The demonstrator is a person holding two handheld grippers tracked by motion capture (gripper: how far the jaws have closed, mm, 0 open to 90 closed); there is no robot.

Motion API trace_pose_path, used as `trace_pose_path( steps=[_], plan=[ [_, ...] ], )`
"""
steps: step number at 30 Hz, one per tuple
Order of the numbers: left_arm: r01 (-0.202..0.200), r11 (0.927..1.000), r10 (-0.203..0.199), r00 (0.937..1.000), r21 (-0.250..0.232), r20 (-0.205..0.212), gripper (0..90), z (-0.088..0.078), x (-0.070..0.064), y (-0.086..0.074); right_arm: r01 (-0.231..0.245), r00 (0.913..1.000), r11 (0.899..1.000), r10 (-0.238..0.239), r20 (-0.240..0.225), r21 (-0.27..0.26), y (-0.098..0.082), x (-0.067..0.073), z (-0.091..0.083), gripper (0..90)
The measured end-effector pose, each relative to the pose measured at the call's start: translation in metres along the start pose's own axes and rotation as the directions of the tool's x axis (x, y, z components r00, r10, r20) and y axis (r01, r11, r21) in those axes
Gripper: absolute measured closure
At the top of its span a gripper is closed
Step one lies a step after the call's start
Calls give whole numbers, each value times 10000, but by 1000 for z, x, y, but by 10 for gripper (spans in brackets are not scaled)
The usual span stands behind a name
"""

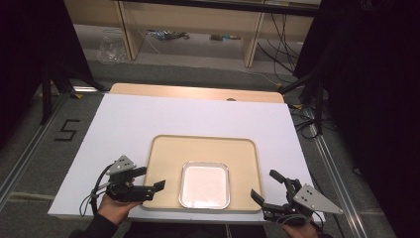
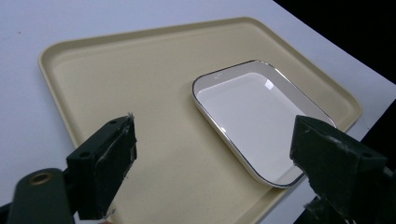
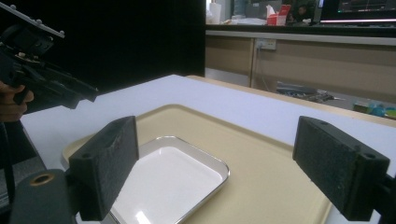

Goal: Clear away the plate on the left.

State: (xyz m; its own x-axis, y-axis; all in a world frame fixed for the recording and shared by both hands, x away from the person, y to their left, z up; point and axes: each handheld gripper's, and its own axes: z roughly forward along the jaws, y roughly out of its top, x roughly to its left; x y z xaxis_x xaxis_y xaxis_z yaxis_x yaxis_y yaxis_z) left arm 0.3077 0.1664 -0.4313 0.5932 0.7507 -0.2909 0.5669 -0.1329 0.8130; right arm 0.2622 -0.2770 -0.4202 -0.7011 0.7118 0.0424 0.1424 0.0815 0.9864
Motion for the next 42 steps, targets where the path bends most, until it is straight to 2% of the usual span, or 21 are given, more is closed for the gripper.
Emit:
trace_pose_path(
  steps=[2,5,6,7,9,11,12,14,19,20,23,24,25,26,31,32,33,35,42],
  plan=[
    [-27,10000,27,10000,-3,12,145,-1,-1,0,9,10000,10000,-9,-7,8,0,0,0,152],
    [-362,9993,362,9993,-27,-50,145,-3,-4,-1,-4,10000,10000,3,92,84,0,0,-1,152],
    [-362,9993,362,9993,-27,-50,145,-3,-4,-1,-4,10000,10000,3,92,84,0,0,-1,152],
    [-654,9979,654,9979,-9,-21,145,-4,-5,-1,-8,10000,10000,8,8,30,0,0,0,151],
    [-591,9982,592,9982,79,-118,145,-5,-6,-2,-12,10000,10000,12,15,27,0,0,0,152],
    [-726,9973,726,9974,117,-22,145,-6,-6,-2,-3,10000,10000,2,78,91,0,0,-1,152],
    [-655,9978,656,9978,86,-132,145,-6,-7,-2,-1,10000,10000,0,75,90,0,0,-1,152],
    [-745,9971,746,9972,120,-45,145,-8,-6,-3,12,10000,10000,-13,89,99,0,0,-1,152],
    [-660,9978,660,9978,-72,-76,146,-9,-9,-5,-8,10000,10000,8,15,39,0,0,0,152],
    [-666,9978,666,9977,-71,-100,146,-10,-9,-5,92,9999,9999,-93,129,43,0,0,1,152],
    [-761,9971,761,9970,-22,-133,147,-11,-10,-6,-18,10000,10000,18,5,39,0,0,0,152],
    [-849,9964,849,9963,-45,-100,147,-12,-10,-6,88,9999,10000,-88,130,44,0,0,1,152],
    [-758,9971,757,9970,-34,-148,147,-12,-10,-7,88,9999,10000,-88,130,44,0,0,1,152],
    [-752,9971,751,9971,-89,-113,147,-12,-10,-7,65,10000,10000,-65,4,65,0,0,0,152],
    [-957,9954,958,9952,63,-207,147,-17,-10,-9,61,10000,10000,-61,-25,78,0,0,0,152],
    [-748,9972,746,9968,-37,-277,147,-18,-11,-10,68,10000,9999,-68,-17,79,0,0,0,152],
    [-748,9972,746,9968,-37,-277,147,-18,-11,-10,68,10000,9999,-68,-17,79,0,0,0,152],
    [-907,9959,908,9957,61,-188,147,-21,-10,-11,42,10000,10000,-42,-7,90,0,0,0,152],
    [-990,9951,992,9944,78,-366,147,-25,-12,-14,24,10000,10000,-24,-27,65,0,0,0,152]
  ],
)
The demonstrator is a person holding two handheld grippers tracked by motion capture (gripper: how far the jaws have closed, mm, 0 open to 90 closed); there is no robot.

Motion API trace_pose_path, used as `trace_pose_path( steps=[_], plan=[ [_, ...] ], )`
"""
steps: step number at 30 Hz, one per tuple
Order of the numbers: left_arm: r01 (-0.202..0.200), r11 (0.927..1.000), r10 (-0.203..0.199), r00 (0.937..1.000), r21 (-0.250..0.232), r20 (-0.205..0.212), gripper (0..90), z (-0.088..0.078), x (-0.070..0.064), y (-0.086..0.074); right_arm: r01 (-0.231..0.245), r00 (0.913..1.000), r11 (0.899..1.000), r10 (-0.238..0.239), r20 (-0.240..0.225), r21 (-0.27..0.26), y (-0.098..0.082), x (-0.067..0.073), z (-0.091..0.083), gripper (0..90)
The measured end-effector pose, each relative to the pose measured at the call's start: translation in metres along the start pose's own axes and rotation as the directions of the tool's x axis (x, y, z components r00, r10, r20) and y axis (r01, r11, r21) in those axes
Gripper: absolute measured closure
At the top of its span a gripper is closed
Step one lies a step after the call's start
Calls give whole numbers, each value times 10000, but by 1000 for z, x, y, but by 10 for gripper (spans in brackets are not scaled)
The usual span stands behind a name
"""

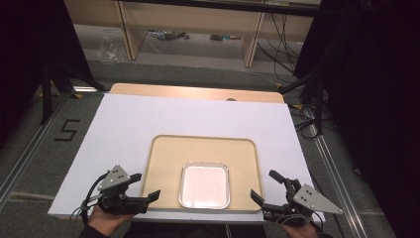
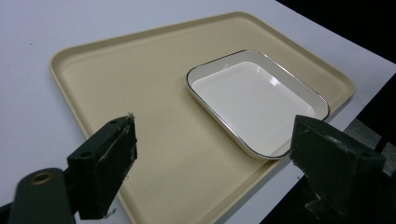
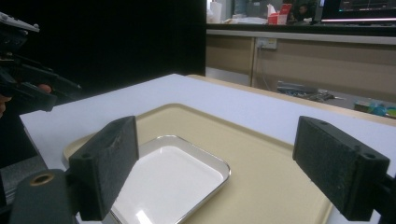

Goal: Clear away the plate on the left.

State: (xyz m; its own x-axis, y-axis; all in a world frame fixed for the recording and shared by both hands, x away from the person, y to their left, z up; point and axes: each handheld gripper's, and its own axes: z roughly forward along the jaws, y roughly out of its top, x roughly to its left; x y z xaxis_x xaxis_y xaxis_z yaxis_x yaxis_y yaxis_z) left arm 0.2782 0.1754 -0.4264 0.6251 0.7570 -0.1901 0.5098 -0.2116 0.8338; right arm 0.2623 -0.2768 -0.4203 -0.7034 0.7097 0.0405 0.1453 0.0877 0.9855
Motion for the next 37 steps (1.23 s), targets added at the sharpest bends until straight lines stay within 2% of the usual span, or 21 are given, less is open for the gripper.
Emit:
trace_pose_path(
  steps=[3,4,11,12,14,15,16,17,18,20,22,25,33,34,35,36,37],
  plan=[
    [-248,9997,248,9997,68,-64,147,-3,0,-1,20,10000,10000,-20,15,-11,0,0,0,152],
    [-126,9999,126,9998,38,-131,147,-3,-1,-2,20,10000,10000,-20,15,-11,0,0,0,152],
    [-245,9997,247,9995,94,-209,147,-10,0,-6,19,10000,10000,-19,14,22,0,0,0,152],
    [-133,9999,134,9997,29,-199,147,-10,-1,-7,3,10000,10000,-3,16,11,0,0,0,152],
    [-417,9990,419,9989,128,-188,147,-12,0,-8,10,10000,10000,-10,10,6,0,0,0,152],
    [-162,9998,164,9996,102,-235,147,-11,-3,-9,30,10000,10000,-30,12,-7,0,0,0,151],
    [-96,10000,96,9997,10,-242,147,-10,-5,-10,16,10000,10000,-16,12,35,0,0,0,152],
    [-328,9995,329,9993,37,-177,147,-10,-6,-10,44,10000,10000,-44,-7,30,0,0,0,152],
    [-328,9995,329,9993,37,-177,147,-10,-6,-10,44,10000,10000,-44,-7,30,0,0,0,152],
    [-264,9996,265,9995,61,-169,147,-10,-8,-11,13,10000,10000,-13,14,9,0,0,0,151],
    [-34,10000,33,9999,-46,-149,147,-10,-9,-12,12,10000,10000,-12,15,6,0,0,0,152],
    [-130,9999,131,9997,59,-182,147,-11,-9,-12,21,10000,10000,-21,6,4,0,0,0,152],
    [-36,9999,38,9997,99,-233,148,-10,-7,-12,19,10000,10000,-19,4,1,0,0,0,152],
    [-51,9999,54,9997,116,-238,147,-10,-7,-12,18,10000,10000,-18,6,3,0,0,0,151],
    [-229,9996,233,9995,169,-208,148,-10,-6,-12,10,10000,10000,-10,9,4,0,0,0,152],
    [-229,9996,233,9995,169,-208,149,-10,-6,-12,10,10000,10000,-10,9,4,0,0,0,152],
    [-64,9998,68,9997,164,-215,149,-9,-7,-12,23,10000,10000,-23,1,27,0,0,0,152]
  ],
)
